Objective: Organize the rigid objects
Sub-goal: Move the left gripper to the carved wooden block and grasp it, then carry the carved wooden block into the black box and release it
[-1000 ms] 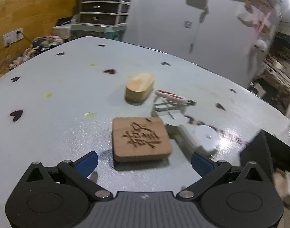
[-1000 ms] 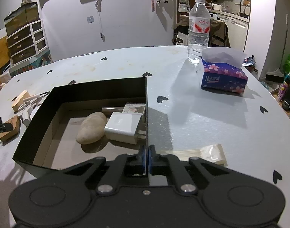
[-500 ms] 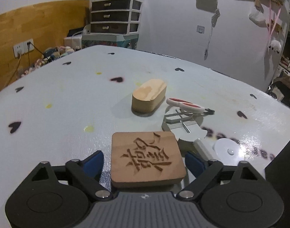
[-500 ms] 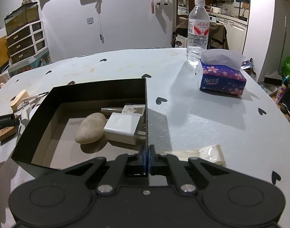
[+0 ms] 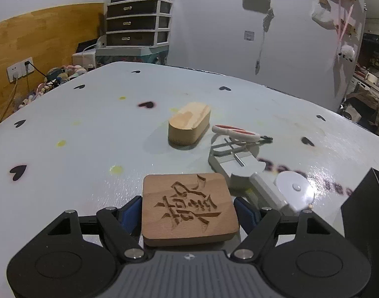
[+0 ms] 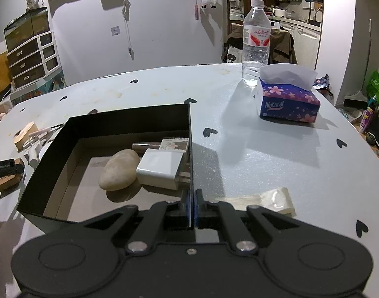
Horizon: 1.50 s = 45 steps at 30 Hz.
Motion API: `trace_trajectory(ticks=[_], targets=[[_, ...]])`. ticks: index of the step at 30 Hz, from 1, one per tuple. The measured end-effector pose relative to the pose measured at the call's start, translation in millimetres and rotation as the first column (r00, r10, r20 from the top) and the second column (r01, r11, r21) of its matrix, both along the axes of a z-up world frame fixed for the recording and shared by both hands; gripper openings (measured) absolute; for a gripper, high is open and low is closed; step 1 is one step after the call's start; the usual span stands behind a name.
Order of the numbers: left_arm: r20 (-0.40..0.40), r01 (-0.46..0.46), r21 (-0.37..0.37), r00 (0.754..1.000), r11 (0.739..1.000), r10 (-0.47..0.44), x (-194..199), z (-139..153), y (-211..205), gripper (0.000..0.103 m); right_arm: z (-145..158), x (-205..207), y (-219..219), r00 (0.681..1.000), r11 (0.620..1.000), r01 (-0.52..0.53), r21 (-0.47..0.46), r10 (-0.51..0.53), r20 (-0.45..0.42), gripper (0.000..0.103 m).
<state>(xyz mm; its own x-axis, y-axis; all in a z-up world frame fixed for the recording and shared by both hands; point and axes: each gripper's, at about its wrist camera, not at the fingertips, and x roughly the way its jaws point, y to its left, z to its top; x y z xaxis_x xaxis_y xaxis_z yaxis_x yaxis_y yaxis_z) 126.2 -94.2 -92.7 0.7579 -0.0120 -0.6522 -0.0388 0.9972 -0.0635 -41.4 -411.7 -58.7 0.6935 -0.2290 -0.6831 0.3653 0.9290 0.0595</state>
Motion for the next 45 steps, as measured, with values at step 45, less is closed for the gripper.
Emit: trace_trajectory(ticks=[45], targets=[[-0.227, 0.480, -0.431, 0.762, 0.764, -0.607, -53, 40, -166, 0.078, -1, 3, 2, 1.000, 1.000, -0.012, -0.018, 0.012, -0.016, 0.004]])
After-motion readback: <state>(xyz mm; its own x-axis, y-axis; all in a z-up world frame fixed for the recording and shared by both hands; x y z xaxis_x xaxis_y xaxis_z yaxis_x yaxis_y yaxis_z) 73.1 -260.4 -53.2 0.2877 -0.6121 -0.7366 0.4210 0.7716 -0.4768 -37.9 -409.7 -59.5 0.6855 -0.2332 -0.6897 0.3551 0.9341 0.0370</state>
